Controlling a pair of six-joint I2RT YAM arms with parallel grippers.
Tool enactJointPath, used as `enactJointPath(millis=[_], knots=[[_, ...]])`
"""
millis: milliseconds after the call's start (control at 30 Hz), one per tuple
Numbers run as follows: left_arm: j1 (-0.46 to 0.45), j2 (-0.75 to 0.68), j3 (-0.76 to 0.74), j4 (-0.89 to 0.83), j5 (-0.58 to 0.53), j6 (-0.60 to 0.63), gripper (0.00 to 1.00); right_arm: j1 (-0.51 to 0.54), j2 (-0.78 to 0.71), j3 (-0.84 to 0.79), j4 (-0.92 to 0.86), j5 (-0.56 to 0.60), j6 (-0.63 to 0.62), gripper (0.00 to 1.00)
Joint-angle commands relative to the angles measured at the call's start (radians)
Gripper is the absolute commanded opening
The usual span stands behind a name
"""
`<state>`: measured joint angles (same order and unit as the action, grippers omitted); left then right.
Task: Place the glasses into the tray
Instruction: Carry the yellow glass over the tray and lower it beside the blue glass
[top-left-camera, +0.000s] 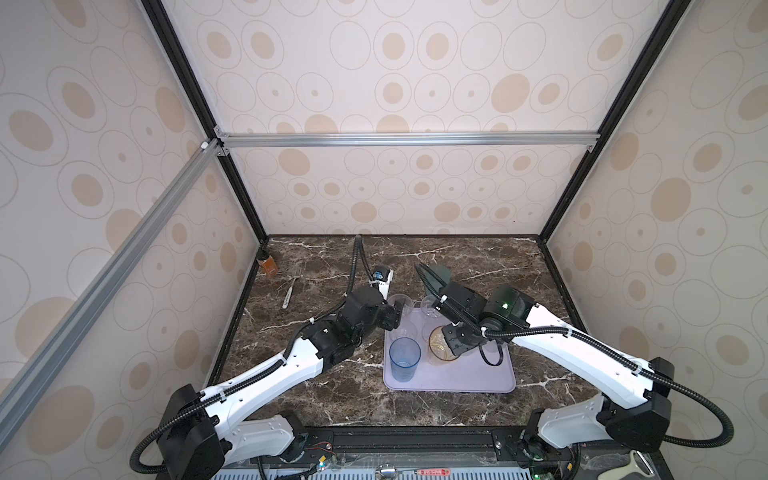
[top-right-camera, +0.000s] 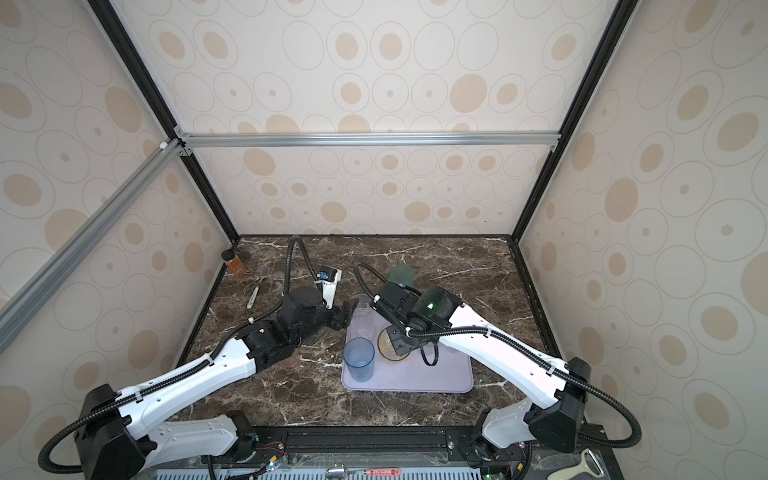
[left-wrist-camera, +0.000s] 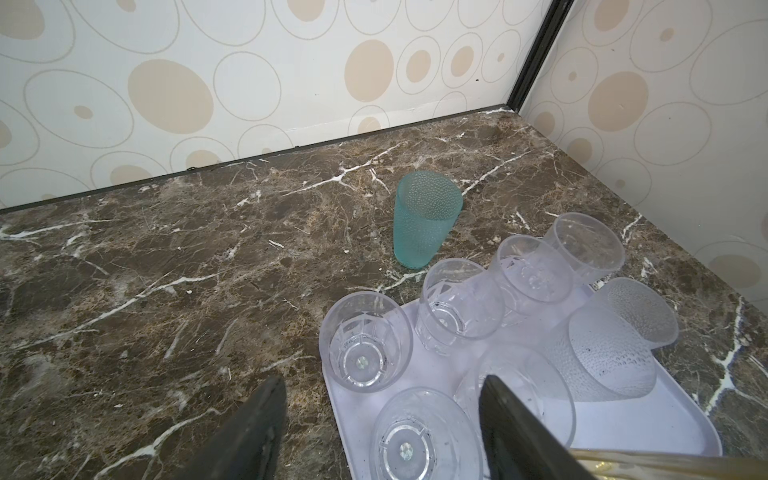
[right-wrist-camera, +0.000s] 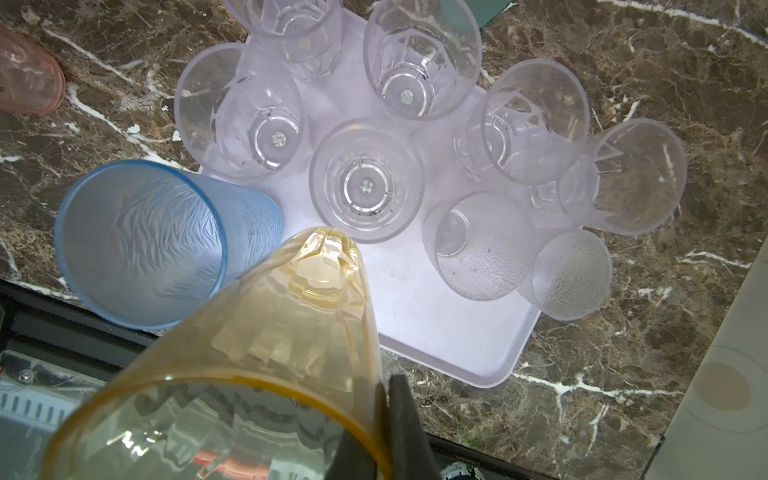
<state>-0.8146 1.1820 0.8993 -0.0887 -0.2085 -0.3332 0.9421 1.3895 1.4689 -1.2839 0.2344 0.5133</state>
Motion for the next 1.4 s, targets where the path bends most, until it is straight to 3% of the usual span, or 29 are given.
enactJointPath(millis=[0,233,567,700,1367], knots=[[-0.007,0.002,0.006,0.021,-0.011,0.003,0.74,0.004,-0.019,0.062,-0.085,-0.016,0.019,0.0],[-0.009,-0.002,0.0,0.028,-0.01,0.003,0.73,0.026,-0.055,0.006,-0.128,-0.041,0.063,0.0],[-0.009,0.004,-0.016,0.04,0.0,-0.001,0.74,0.031,-0.017,-0.185,0.09,-0.036,0.08,0.0],[-0.009,-0.004,-0.025,0.038,-0.004,0.003,0.74,0.028,0.028,-0.196,0.111,0.009,0.066,0.0],[-0.009,-0.002,-0.032,0.043,-0.003,0.014,0.74,-0.021,0.074,-0.297,0.211,-0.014,0.024,0.01]])
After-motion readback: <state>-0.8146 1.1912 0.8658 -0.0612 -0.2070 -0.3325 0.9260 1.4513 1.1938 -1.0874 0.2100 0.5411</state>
